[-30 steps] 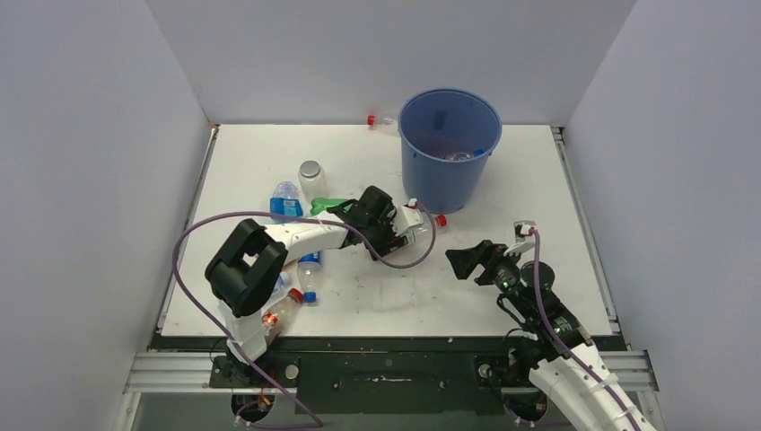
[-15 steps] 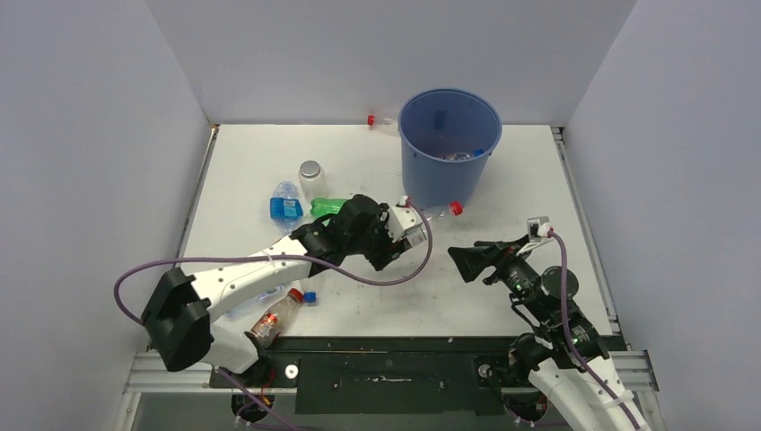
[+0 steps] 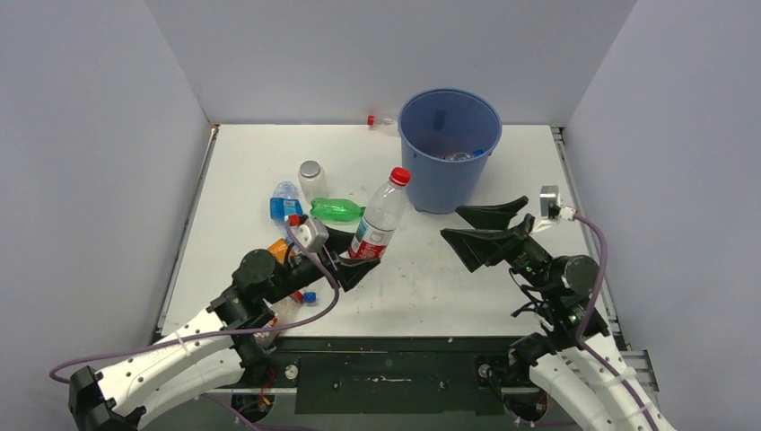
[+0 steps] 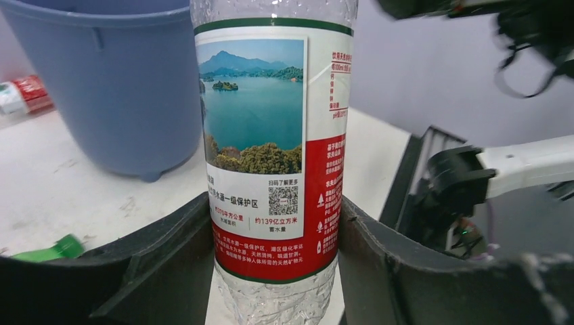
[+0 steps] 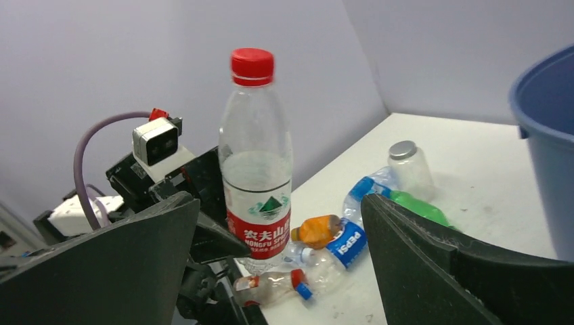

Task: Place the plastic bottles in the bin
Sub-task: Pick up the plastic bottle at the center of the board, then place the plastic bottle in the trash bin.

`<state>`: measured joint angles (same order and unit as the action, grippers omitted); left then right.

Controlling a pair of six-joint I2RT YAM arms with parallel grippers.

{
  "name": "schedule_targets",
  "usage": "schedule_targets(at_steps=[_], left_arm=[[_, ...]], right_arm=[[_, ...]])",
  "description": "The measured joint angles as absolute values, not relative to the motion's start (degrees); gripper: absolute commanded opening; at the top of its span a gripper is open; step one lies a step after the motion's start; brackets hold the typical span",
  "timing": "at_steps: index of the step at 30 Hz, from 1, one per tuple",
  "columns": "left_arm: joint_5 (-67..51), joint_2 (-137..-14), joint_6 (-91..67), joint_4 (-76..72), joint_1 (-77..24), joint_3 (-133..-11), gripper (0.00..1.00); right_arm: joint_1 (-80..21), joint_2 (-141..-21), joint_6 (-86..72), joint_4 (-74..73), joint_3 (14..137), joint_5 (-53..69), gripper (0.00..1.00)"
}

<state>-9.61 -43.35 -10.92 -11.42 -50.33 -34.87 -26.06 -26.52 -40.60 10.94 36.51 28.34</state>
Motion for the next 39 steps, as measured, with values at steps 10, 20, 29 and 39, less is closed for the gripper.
schedule_targets(at_steps=[10,20,29,39], left_arm=[[-12.1,-38.1,-19.8,-23.1,-51.0,-29.2,0.00],[-15.5,-37.8,-21.8,-26.2,-51.8,-29.2,0.00],[-15.0,-38.3,-21.7,-25.6,-51.8,-29.2,0.32],[-13.7,-38.2,-20.3,-25.3,-52.7,-29.2,0.51]], right_arm=[[-42.6,-43.7,-41.8,24.9,35.0,27.5,0.92],[-58.7,-51.9,-31.3,24.8,41.2,9.6,0.93],[-59.5,-57.2,-30.7,27.4,44.2,8.3,0.58],[-59.7,-57.1,-30.6,27.5,44.2,8.2,0.47]])
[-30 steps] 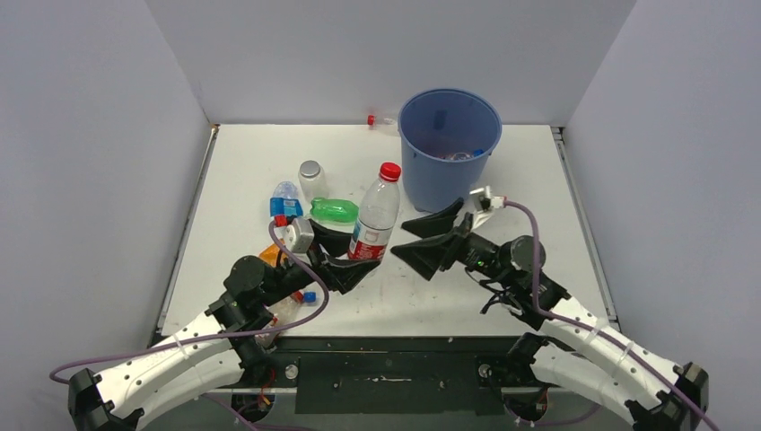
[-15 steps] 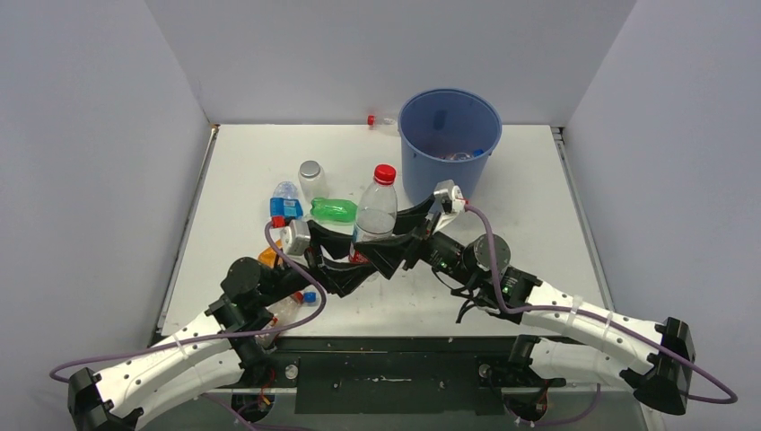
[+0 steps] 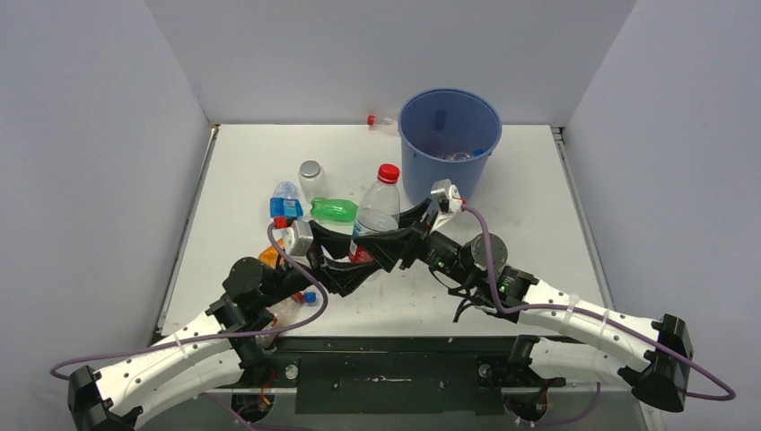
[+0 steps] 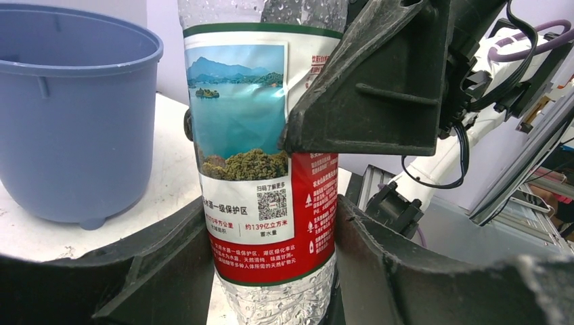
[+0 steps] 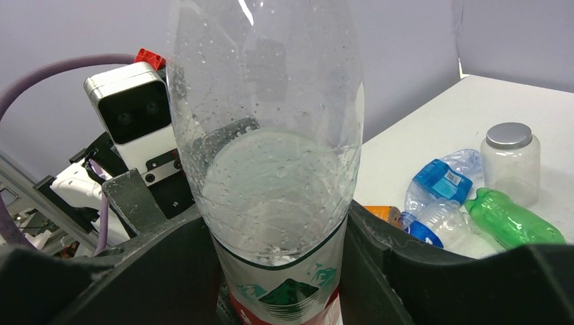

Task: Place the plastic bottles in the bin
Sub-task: Place the plastic bottle in the trash bin.

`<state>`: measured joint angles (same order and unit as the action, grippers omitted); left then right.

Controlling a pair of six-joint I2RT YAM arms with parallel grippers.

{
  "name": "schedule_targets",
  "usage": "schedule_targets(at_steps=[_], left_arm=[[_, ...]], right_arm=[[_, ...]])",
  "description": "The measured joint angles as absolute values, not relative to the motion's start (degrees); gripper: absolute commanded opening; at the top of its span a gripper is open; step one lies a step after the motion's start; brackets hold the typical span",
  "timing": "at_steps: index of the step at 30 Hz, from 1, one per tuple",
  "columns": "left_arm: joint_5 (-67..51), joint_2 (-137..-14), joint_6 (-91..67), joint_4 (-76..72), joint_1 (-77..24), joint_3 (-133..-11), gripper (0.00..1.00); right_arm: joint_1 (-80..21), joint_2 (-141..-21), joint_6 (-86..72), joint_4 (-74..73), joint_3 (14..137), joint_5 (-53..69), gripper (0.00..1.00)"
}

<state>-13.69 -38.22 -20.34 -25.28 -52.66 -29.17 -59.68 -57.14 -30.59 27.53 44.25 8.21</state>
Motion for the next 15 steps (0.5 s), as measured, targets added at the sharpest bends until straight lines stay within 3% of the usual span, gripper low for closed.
schedule_targets(at_steps=[2,3,6,9,15], left_arm=[[-13.6,-38.4,-20.1,-25.2,-52.8,-29.3,0.41],[-13.6,-38.7,-20.0,-25.0,-52.8,-29.4,0.30],[-13.3,-39.6,-19.0,-24.0,-52.8,-30.7,0.01],[-15.4,-40.9,-17.8,-23.6,-54.0,-32.0,0.00],[-16.6,-41.1,-16.8,-22.5,-55.9,-32.0,0.00]], right_arm=[[-59.7,-57.3,-30.6,27.7,44.2,8.3,0.48],[-59.7,-57.4,-30.6,27.8,44.3,8.3,0.51],[-59.6,-58.1,-30.6,27.8,45.3,8.5,0.78],[-59.7,-59.0,-31.1,26.9,47.2,8.7,0.92],[-59.9,-57.4,-28.6,21.2,49.9,6.2,0.96]])
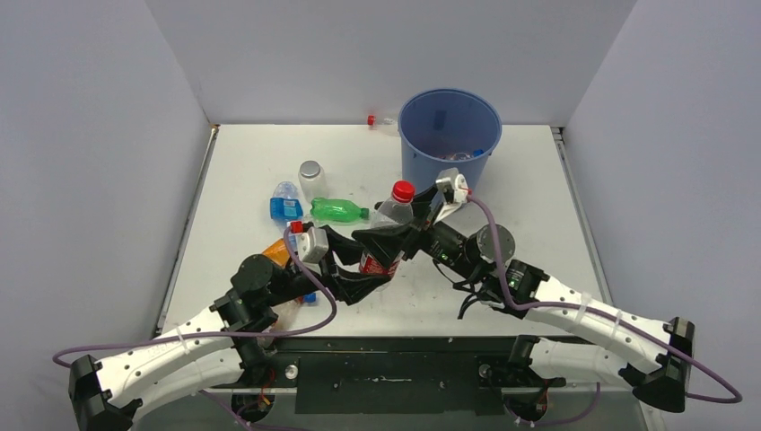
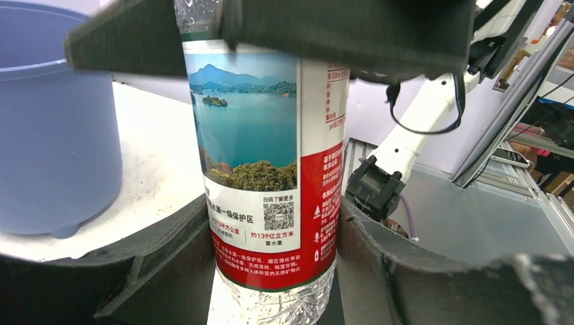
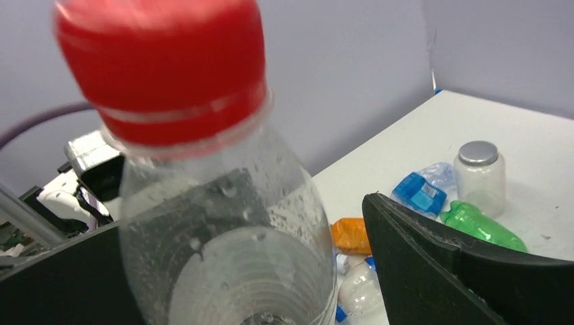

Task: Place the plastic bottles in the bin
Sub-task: Place the plastic bottle in the trash bin.

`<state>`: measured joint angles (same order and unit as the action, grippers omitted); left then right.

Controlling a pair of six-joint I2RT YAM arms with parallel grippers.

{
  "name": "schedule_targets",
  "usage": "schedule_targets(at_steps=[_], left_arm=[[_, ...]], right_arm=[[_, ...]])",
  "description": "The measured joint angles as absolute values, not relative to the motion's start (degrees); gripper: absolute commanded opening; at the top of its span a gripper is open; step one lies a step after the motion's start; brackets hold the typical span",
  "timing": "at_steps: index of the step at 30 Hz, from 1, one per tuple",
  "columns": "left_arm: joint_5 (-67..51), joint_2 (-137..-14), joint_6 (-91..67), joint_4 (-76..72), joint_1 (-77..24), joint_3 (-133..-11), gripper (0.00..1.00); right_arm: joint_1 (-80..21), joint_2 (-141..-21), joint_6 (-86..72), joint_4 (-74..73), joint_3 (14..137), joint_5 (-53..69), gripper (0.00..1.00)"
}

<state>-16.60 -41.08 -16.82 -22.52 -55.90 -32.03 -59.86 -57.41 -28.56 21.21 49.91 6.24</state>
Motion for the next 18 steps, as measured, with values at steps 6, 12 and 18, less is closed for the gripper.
schedule_targets(at_steps=[6,12,18], left_arm=[[-16.8,-40.3,-16.3,-22.5,-56.4,-32.0,0.00],[-16.8,-39.9,-15.9,-22.4,-56.9,-32.0,0.00],[-15.4,-39.9,-15.9,-20.7,-56.9,-31.7,0.10]], right_arm=[[-60.0,-54.4,-24.0,17.9,55.2,1.1,0.89],[-60.0,-53.8,-20.7,17.8,59.2,-3.0,0.61],[-60.1,-54.2,-20.0,16.9,59.6,-3.1,0.12]])
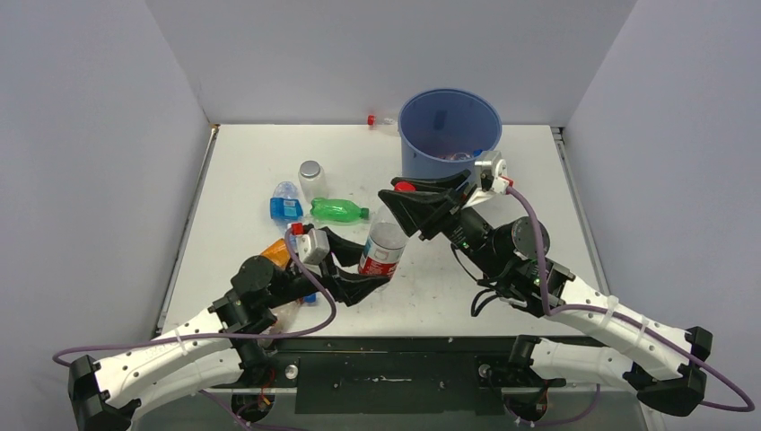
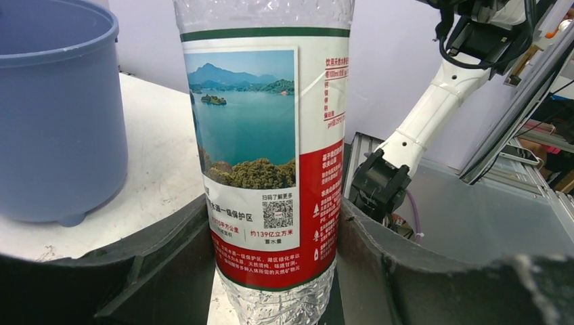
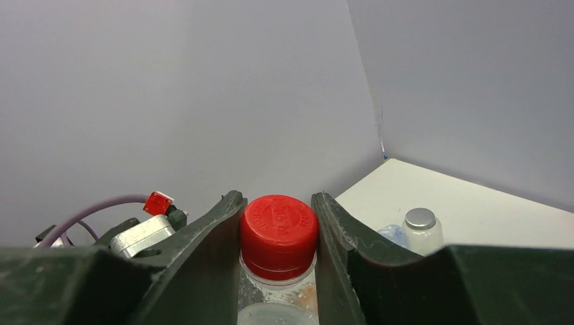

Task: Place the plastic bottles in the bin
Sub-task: Place the plastic bottle in the trash bin.

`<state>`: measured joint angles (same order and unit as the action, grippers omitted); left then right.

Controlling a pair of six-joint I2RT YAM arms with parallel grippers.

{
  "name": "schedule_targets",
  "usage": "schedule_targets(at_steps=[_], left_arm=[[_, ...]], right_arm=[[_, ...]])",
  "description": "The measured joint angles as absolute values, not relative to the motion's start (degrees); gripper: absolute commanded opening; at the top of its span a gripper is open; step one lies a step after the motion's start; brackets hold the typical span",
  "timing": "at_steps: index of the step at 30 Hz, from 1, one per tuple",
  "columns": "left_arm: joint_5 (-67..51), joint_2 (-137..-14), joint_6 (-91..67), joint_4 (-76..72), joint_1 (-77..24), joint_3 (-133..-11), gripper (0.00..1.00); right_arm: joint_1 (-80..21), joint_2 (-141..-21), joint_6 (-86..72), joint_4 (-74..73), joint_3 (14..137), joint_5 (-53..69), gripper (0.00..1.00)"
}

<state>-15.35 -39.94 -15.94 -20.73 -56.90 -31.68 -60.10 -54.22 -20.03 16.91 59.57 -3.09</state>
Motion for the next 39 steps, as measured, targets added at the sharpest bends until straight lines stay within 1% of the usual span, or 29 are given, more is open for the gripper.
schedule_targets(at_steps=[1,2,3,4,5,8,11,14,16,18,21,24,28,33,39], left_arm=[[-15.1,-39.9,-15.9,-20.4,-56.9,-31.6,0.28],[-15.0,-39.9,-15.8,-20.3,-56.9,-31.6,0.55],[-14.9,-39.9,-15.8,-20.2,-57.0,-31.6,0.79],[-14.6,-39.9,-15.8,-20.0,-57.1,-31.6,0.99],[-14.3,-39.9,-15.4,-19.9,-57.3,-31.6,0.96],[-12.4,-39.2,-14.8,-19.2,-58.1,-31.6,0.96],[-5.3,-36.8,-12.7,-17.3,-59.0,-31.7,0.96],[4.4,-33.7,-8.4,-13.1,-59.3,-33.0,0.96],[10.8,-33.3,-5.1,-10.1,-59.3,-36.0,0.96],[18.1,-33.0,-2.2,-9.3,-59.3,-38.5,0.96],[30.4,-30.4,0.3,-10.4,-59.3,-37.4,0.96],[38.3,-26.3,2.0,-10.4,-59.3,-34.6,0.96],[43.1,-23.0,3.6,-10.9,-60.0,-32.6,0.96],[44.8,-23.2,3.8,-10.9,-60.9,-32.5,0.96],[44.8,-25.7,3.7,-10.1,-61.5,-32.5,0.96]], right_arm=[[-60.1,-54.2,-20.3,16.7,59.6,-3.0,0.06],[-60.1,-54.2,-20.7,16.6,59.6,-2.9,0.06],[-60.1,-54.2,-20.6,16.4,59.6,-2.8,0.05],[-60.1,-54.2,-20.5,15.9,59.8,-2.8,0.05],[-60.1,-54.2,-20.4,15.3,60.1,-2.9,0.05],[-60.0,-54.3,-18.8,11.7,62.1,-4.6,0.05],[-60.0,-54.5,-16.4,7.2,66.1,-8.3,0.05],[-60.0,-54.9,-12.2,6.4,70.7,-15.0,0.05],[-60.0,-55.1,-7.7,8.6,72.7,-21.7,0.05],[-59.8,-56.1,-1.4,14.2,73.5,-28.6,0.05],[-57.7,-58.5,7.6,25.4,73.5,-35.7,0.05],[-51.0,-63.1,11.4,31.7,75.9,-37.6,0.05],[-39.1,-72.3,10.6,33.5,82.0,-36.8,0.05],[-26.5,-81.5,6.4,33.9,82.9,-34.0,0.05],[-19.7,-87.7,2.8,32.0,83.4,-30.2,0.05]])
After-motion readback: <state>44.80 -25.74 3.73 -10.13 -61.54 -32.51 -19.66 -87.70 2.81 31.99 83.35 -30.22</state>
